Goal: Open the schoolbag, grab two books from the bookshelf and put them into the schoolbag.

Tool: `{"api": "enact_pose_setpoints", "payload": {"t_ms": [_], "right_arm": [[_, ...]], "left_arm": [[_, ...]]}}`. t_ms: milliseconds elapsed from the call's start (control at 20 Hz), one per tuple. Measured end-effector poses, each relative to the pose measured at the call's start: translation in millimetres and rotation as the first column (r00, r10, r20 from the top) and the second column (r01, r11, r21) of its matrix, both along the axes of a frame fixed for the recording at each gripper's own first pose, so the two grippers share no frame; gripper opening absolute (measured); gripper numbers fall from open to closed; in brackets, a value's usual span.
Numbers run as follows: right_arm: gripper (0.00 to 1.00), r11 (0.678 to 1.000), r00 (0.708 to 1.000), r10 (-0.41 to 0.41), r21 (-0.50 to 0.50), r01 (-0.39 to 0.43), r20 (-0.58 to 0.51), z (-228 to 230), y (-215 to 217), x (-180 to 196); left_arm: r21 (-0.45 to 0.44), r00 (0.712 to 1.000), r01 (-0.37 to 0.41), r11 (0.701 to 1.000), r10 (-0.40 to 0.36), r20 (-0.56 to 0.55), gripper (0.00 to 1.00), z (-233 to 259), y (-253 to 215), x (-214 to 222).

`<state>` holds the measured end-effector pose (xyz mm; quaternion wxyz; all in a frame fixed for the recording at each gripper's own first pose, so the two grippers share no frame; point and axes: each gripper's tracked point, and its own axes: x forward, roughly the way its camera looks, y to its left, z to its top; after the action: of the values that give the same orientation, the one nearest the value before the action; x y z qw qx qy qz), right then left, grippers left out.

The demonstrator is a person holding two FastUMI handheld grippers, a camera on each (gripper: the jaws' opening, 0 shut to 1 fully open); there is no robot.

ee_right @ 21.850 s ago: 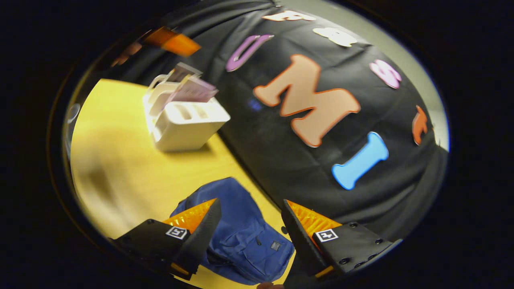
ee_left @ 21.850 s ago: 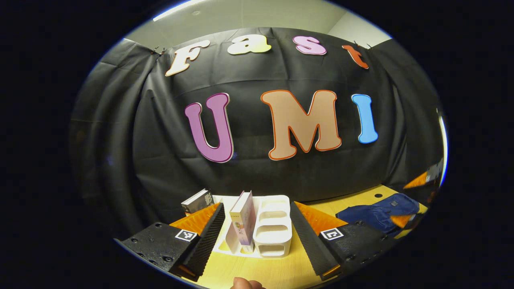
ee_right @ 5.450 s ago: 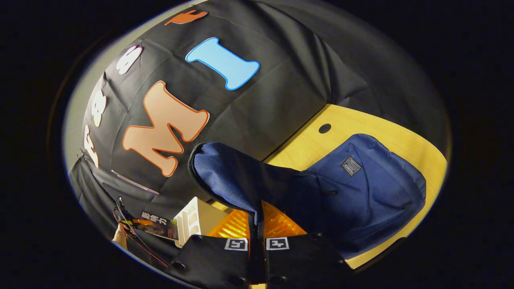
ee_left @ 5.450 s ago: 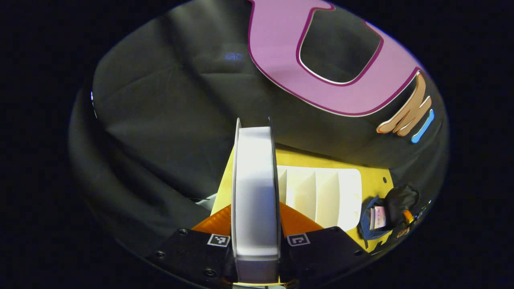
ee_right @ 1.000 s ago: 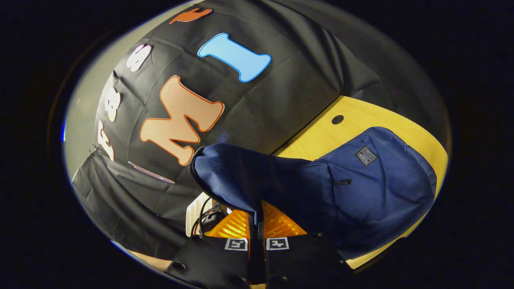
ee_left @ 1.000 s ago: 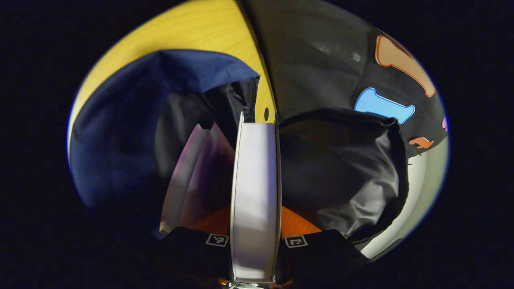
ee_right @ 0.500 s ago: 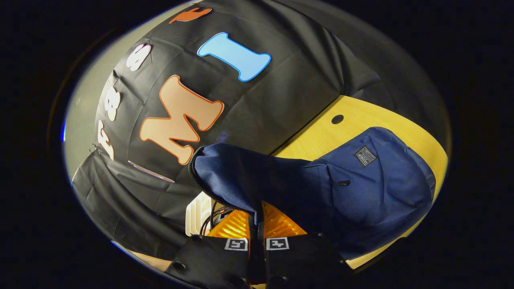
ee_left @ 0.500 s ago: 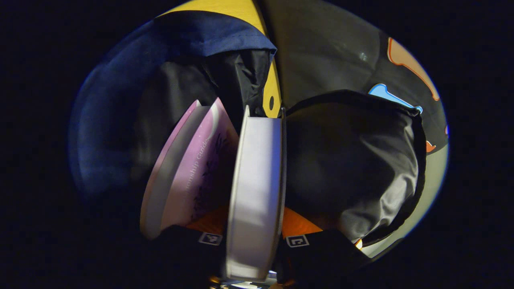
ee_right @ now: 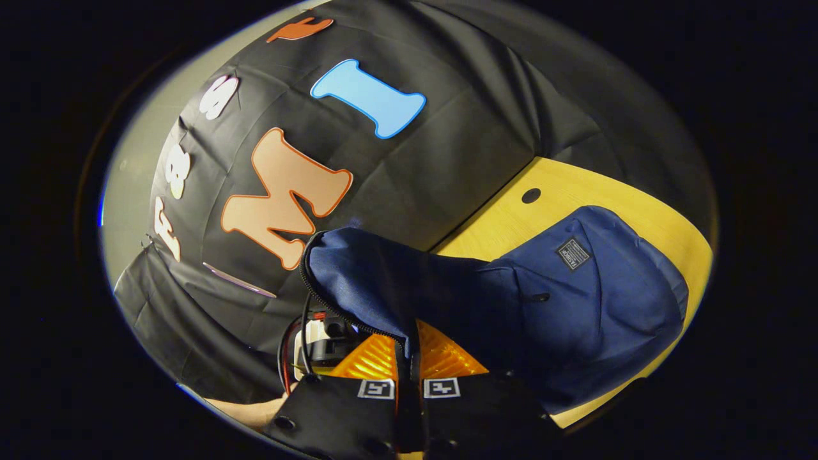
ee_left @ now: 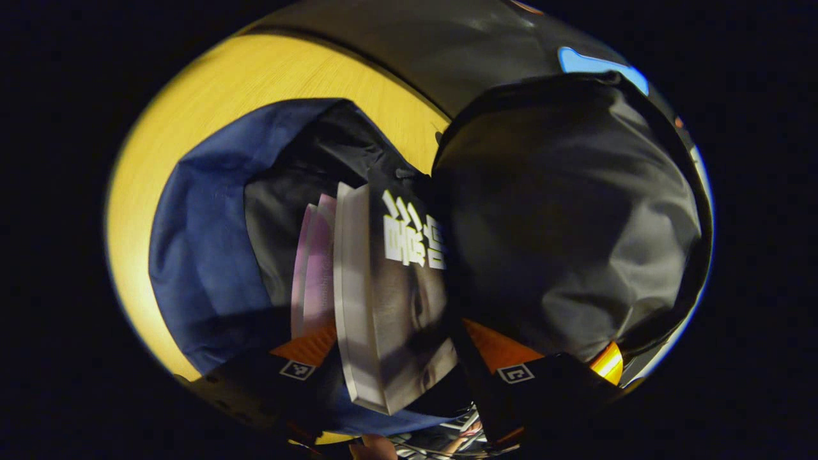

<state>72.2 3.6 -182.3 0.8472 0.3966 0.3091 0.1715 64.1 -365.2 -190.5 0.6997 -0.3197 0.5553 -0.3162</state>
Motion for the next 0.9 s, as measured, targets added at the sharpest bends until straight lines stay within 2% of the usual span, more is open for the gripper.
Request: {"api": "enact_pose_setpoints", "payload": {"t_ms": [50, 150, 250, 350, 450, 500, 600, 850, 900], "right_arm": [[0.03, 1.000, 1.000, 0.001, -0.005, -0.001, 0.001, 0, 0, -1], [0.03, 1.000, 1.000, -0.001, -0.010, 0.001, -0.001, -2, 0, -1], [0.03, 1.000, 1.000, -0.003, -0.008, 0.003, -0.002, -2, 1, -1], [0.03, 1.000, 1.000, -0.001, -0.016, 0.001, 0.000, -3, 2, -2], [0.03, 1.000, 1.000, -0.001, -0.029, 0.001, 0.005, -3, 2, -2], [0.03, 0.999, 1.000, 0.000, -0.035, 0.000, 0.006, -3, 3, -3], [0.03, 0.999, 1.000, 0.006, -0.046, -0.006, 0.004, -5, 7, -4], [0.03, 0.992, 0.999, 0.030, -0.123, -0.027, 0.019, -8, 14, -6], [0.03, 0.988, 0.999, 0.036, -0.148, -0.031, 0.031, -8, 17, -7]], "left_arm": [[0.038, 1.000, 0.013, 0.999, -0.013, 0.016, 0.92, 0, 6, -3], [0.113, 0.996, 0.026, 0.993, -0.035, 0.078, 0.93, 8, 24, 2], [0.177, 0.981, 0.001, 0.984, -0.035, 0.192, 0.93, 27, 48, 16], [0.260, 0.949, -0.026, 0.965, -0.058, 0.311, 0.93, 35, 80, 29], [0.366, 0.897, -0.083, 0.927, -0.091, 0.432, 0.93, 47, 119, 44], [0.400, 0.861, -0.132, 0.907, -0.095, 0.500, 0.93, 58, 137, 52], [0.411, 0.767, -0.263, 0.873, -0.069, 0.638, 0.92, 92, 171, 68], [0.245, 0.493, -0.519, 0.819, 0.053, 0.868, 0.91, 189, 244, 61], [0.230, 0.457, -0.553, 0.801, 0.062, 0.887, 0.91, 201, 258, 56]]}}
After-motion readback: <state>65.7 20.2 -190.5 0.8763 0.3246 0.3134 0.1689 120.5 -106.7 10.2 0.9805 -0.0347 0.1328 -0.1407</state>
